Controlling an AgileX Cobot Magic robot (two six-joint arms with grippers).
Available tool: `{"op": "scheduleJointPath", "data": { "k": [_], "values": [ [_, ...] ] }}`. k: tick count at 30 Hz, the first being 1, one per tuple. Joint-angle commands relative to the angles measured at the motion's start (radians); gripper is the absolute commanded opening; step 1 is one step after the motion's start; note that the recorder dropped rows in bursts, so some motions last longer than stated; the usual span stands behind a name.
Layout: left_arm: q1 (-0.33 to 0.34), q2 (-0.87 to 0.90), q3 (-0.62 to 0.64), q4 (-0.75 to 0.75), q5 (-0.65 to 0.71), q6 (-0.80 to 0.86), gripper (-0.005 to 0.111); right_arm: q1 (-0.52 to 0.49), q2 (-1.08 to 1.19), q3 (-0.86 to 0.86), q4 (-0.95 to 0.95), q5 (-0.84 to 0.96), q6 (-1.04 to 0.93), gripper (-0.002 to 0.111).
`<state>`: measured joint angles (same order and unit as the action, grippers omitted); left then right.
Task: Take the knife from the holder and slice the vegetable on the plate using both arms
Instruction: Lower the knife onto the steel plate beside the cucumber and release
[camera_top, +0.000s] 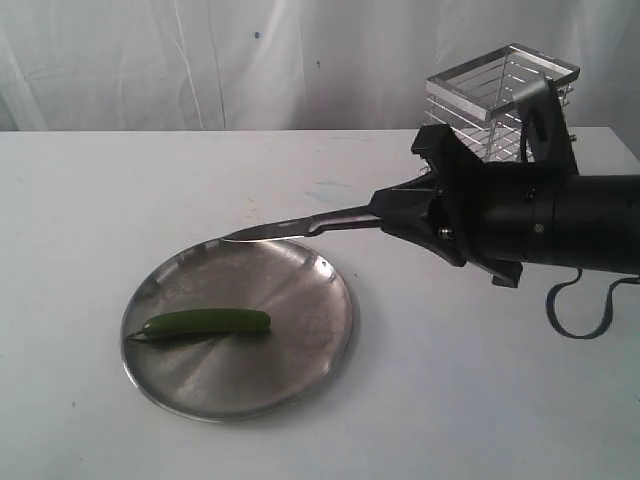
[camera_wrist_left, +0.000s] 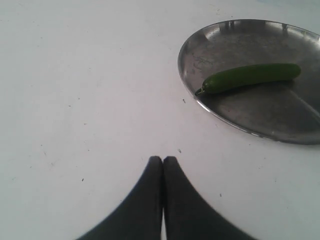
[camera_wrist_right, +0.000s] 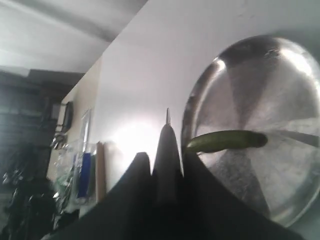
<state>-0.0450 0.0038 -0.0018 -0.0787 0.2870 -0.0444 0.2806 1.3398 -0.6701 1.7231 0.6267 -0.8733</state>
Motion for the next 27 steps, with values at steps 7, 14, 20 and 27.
{"op": "scheduleJointPath", "data": {
  "k": [7,14,20,27],
  "values": [
    [0.002,-0.004,0.002,-0.002,-0.003,-0.002,0.0,0.018,0.205,-0.008,0.021,-0.039,0.202,0.0],
    [0.002,-0.004,0.002,-0.002,-0.003,-0.002,0.0,0.018,0.267,-0.035,0.021,-0.046,0.11,0.0],
    [0.002,-0.004,0.002,-0.002,-0.003,-0.002,0.0,0.018,0.361,-0.098,0.021,0.012,0.017,0.0],
    [0.002,-0.004,0.002,-0.002,-0.003,-0.002,0.0,0.018,0.425,-0.118,0.021,0.021,-0.017,0.0]
  ]
}}
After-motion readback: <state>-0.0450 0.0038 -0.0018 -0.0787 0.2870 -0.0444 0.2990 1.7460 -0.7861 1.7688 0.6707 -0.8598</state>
